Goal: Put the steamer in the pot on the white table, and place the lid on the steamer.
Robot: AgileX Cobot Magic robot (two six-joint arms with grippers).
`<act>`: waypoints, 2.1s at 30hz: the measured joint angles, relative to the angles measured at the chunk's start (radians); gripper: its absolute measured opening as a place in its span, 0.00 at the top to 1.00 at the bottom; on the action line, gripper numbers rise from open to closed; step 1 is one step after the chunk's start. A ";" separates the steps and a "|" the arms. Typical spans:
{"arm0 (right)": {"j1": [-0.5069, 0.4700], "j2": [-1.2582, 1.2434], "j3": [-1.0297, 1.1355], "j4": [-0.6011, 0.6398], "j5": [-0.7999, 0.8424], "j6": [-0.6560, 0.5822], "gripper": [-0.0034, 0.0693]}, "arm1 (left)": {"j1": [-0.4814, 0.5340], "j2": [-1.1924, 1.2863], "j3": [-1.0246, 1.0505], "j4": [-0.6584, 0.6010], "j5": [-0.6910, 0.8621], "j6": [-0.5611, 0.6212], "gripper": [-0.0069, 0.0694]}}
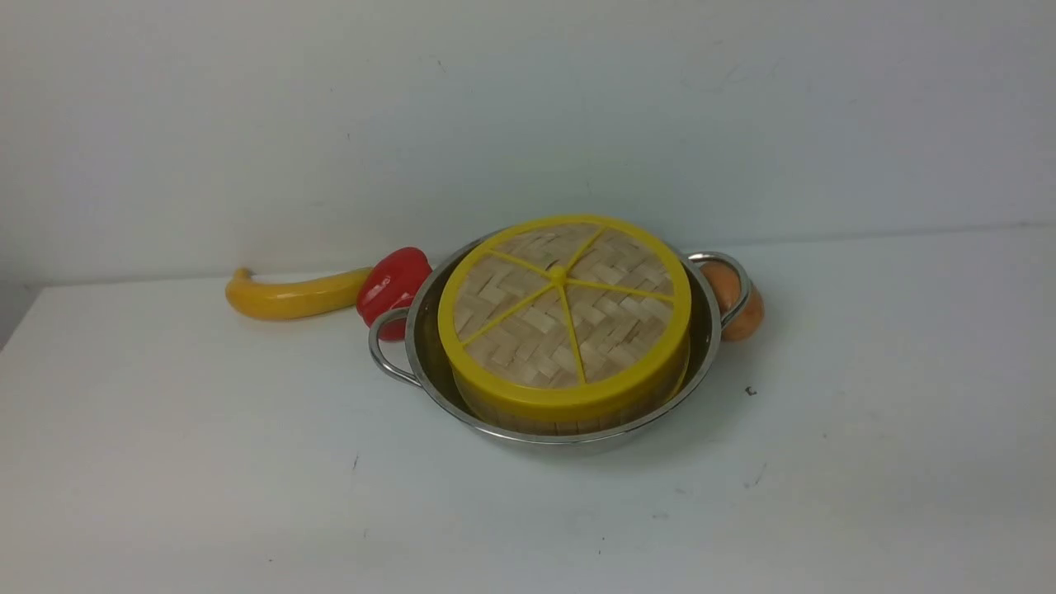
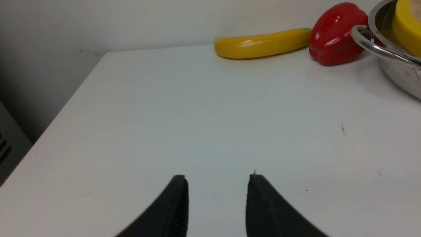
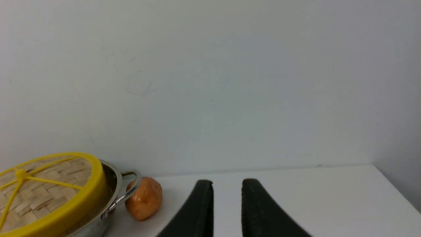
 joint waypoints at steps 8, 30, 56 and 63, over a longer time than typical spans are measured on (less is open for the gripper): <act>0.000 -0.065 0.126 -0.030 0.031 -0.002 0.71 | 0.000 0.000 0.000 0.000 0.000 0.000 0.59; 0.001 -0.068 0.184 -0.028 0.042 0.025 0.65 | 0.000 0.000 0.000 0.000 0.000 0.000 0.59; 0.001 -0.068 0.184 -0.028 0.039 0.025 0.62 | 0.000 0.000 0.000 0.000 0.000 0.000 0.59; 0.001 -0.068 0.184 -0.028 0.039 0.025 0.62 | 0.000 0.000 0.000 0.000 0.000 0.000 0.59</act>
